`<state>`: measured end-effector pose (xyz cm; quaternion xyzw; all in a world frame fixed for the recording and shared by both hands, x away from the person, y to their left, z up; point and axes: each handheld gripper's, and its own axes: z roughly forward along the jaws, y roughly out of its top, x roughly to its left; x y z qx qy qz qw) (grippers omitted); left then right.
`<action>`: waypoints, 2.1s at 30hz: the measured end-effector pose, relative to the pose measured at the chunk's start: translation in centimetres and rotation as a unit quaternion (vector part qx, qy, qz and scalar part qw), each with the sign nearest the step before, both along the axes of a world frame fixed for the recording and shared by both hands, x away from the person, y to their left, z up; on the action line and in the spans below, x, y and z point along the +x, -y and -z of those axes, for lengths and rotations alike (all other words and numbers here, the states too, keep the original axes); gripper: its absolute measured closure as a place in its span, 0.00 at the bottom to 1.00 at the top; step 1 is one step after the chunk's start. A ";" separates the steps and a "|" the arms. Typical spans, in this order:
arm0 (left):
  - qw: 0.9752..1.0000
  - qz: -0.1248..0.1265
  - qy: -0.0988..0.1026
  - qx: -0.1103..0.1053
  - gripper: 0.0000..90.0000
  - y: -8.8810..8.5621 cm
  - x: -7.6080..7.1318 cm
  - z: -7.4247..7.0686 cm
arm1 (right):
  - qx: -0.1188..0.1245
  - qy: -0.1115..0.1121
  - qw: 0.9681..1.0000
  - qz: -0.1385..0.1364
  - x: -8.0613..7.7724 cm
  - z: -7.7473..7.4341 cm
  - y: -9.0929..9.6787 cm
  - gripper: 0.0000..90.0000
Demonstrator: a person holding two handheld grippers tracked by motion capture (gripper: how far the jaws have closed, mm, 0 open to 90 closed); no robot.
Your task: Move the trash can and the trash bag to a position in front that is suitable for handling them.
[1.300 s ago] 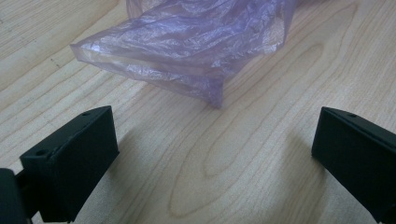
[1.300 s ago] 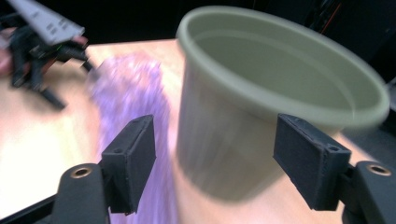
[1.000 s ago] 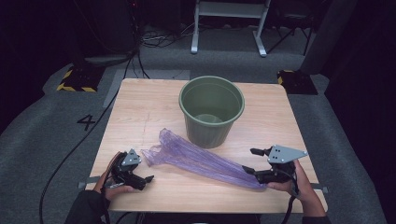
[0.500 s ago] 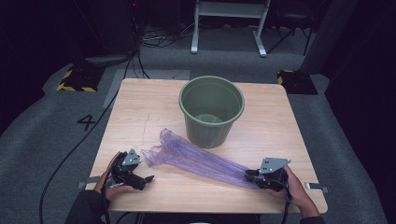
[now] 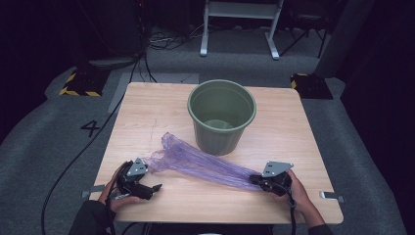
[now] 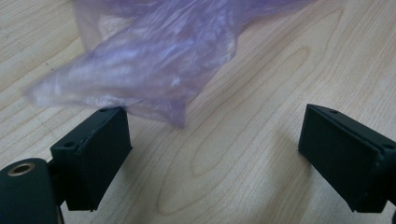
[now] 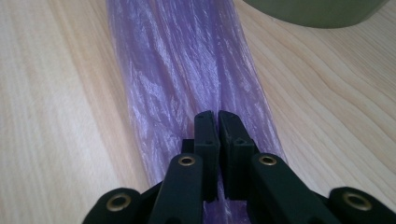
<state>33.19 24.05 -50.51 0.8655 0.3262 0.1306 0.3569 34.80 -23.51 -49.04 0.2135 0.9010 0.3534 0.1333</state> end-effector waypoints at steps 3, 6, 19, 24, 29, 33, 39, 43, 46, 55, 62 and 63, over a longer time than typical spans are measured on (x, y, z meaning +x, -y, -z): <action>1.000 -0.004 0.000 0.002 0.09 0.1 0.1 0.0 | 0.002 -0.001 1.000 0.002 0.1 0.1 -0.7 0.96; 1.000 -0.008 -0.001 0.002 0.08 0.1 0.1 0.0 | 0.006 -0.001 1.000 0.015 0.5 0.2 -2.4 0.95; 1.000 -0.029 0.010 0.001 0.18 -1.0 0.4 -0.2 | 0.007 0.005 0.999 0.034 1.6 0.2 -6.6 0.83; 0.998 -0.040 0.035 -0.018 0.22 -2.1 -0.4 -1.1 | 0.010 0.012 0.999 0.050 1.8 0.0 -6.0 0.74; 0.997 -0.055 0.056 -0.027 0.21 -2.5 -0.5 -2.0 | 0.010 0.015 0.998 0.066 2.3 -0.1 -5.0 0.77; 0.997 -0.038 0.071 -0.012 0.19 -1.5 -0.8 -2.7 | 0.010 0.012 0.996 0.082 2.7 -0.2 -4.1 0.75; 0.996 0.016 0.085 -0.002 0.18 1.5 -0.5 -3.9 | 0.014 0.011 0.996 0.089 3.0 -0.2 -3.5 0.71; 0.995 0.044 0.091 0.002 0.18 3.4 -0.1 -4.4 | 0.017 0.010 0.996 0.087 3.1 -0.2 -3.5 0.67; 0.994 0.059 0.089 0.013 0.18 4.9 0.6 -4.2 | 0.023 0.009 0.996 0.083 3.1 -0.4 -3.4 0.62; 0.993 0.059 0.096 0.029 0.22 7.5 3.1 -3.0 | 0.032 0.000 0.998 0.058 2.9 -0.2 -3.4 0.67; 0.995 0.055 0.083 0.012 0.23 8.6 4.5 -2.6 | 0.027 -0.005 0.999 0.028 2.6 -0.1 -4.0 0.71; 0.995 0.056 0.076 0.013 0.27 8.7 4.8 -2.5 | 0.027 -0.006 0.999 0.026 2.6 0.0 -4.0 0.70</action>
